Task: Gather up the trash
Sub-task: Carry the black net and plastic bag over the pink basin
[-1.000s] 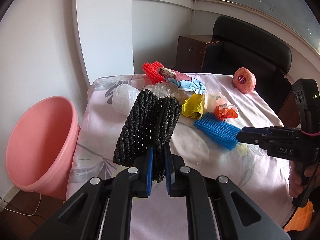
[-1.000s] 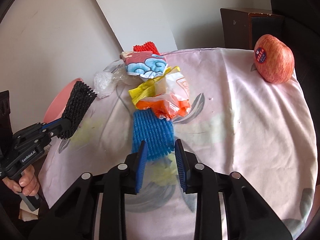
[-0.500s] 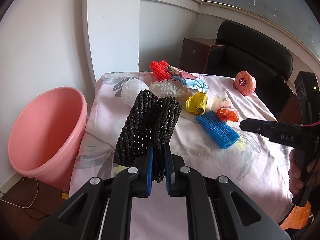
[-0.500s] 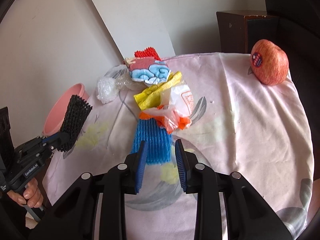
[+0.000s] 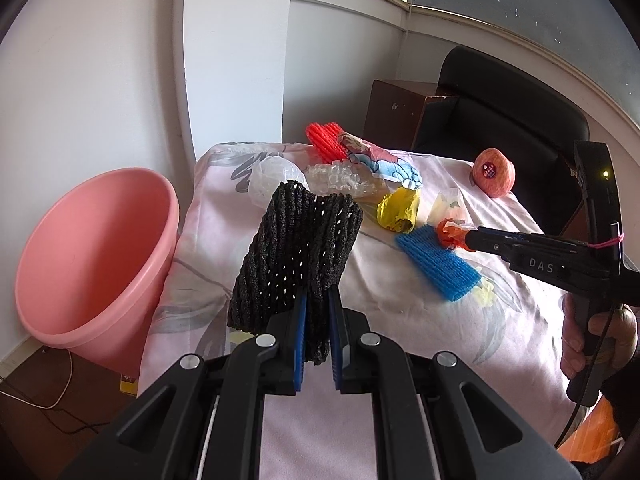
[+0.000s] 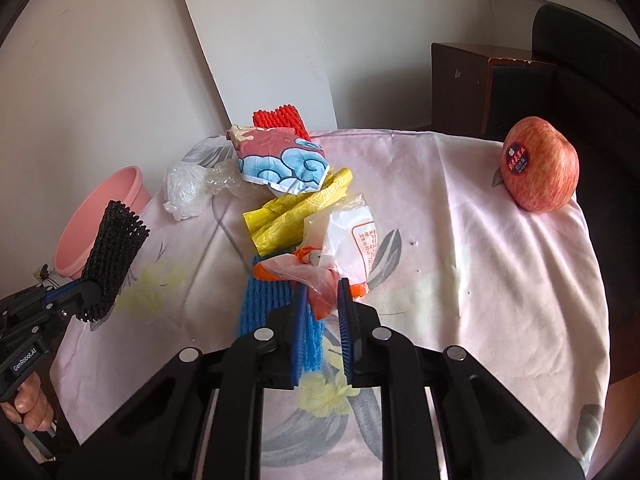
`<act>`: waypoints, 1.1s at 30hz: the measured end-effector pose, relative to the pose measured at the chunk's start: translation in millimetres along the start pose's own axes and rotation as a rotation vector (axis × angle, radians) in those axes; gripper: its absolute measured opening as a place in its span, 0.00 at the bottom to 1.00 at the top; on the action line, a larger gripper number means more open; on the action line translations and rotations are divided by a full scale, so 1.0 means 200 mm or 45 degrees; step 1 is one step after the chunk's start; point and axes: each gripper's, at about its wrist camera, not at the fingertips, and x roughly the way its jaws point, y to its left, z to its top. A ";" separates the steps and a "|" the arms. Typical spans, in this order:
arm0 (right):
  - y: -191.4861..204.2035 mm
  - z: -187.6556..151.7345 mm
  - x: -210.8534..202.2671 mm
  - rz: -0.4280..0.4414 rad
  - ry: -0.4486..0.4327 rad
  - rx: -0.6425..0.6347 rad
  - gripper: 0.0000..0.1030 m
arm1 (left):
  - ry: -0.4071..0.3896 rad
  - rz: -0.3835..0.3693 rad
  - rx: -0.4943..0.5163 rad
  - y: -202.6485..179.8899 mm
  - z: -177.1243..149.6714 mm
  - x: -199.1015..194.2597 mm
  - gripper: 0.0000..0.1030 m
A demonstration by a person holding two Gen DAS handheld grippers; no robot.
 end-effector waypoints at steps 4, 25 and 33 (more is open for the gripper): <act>0.01 0.00 -0.07 0.004 -0.046 0.004 0.12 | -0.025 0.000 -0.021 0.02 0.00 -0.03 0.09; 0.37 0.23 -0.35 0.202 -0.306 -0.100 0.12 | -0.248 0.076 -0.196 0.25 0.04 -0.29 0.09; 0.68 0.33 -0.17 0.383 -0.263 -0.154 0.12 | -0.280 0.189 -0.315 0.48 0.02 -0.35 0.09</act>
